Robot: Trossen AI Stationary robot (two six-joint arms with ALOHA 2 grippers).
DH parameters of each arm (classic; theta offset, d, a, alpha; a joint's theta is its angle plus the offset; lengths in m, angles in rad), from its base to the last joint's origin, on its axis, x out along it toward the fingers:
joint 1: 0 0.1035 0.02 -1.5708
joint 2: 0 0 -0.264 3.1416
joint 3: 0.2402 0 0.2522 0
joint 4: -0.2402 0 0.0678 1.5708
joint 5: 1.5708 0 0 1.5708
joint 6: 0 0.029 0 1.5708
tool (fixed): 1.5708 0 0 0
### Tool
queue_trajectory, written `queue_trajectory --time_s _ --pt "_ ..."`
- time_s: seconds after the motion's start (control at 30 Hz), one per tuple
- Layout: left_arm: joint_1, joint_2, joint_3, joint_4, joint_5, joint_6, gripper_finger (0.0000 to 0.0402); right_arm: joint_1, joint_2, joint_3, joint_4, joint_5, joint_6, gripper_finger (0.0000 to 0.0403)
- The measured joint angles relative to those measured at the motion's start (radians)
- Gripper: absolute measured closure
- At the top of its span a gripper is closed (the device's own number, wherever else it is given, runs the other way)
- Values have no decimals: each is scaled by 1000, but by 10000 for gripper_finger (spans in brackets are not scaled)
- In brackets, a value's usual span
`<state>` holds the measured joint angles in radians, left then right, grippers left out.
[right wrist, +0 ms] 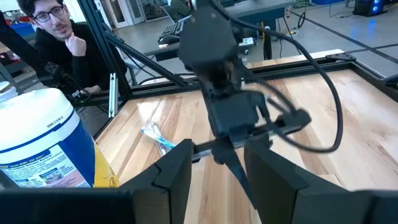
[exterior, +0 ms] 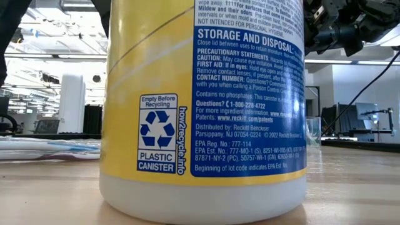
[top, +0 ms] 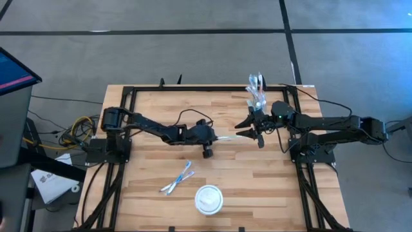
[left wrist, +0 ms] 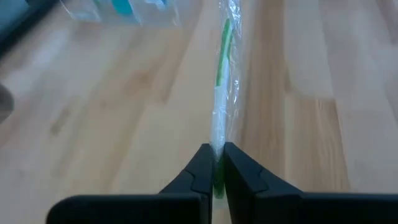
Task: Pick & Place toothbrushing station
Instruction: Put the green toothbrush into the transparent organizer
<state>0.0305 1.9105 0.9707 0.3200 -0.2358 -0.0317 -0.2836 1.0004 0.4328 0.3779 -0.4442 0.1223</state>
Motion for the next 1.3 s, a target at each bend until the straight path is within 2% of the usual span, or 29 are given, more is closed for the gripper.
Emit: queue_trajectory --time_s 0.4,0.77,0.93,1.3 --pt "5 -157 1 -3 -128 -85 393 0 0 0 4 0 -1 265" --pt "5 -269 1 1 -184 -90 394 0 0 0 20 0 -1 265" --pt "5 -270 3 -16 -184 -90 395 15 0 0 58 0 10 265" --pt "5 -272 2 -9 -263 -105 395 43 0 0 71 -2 2 265"
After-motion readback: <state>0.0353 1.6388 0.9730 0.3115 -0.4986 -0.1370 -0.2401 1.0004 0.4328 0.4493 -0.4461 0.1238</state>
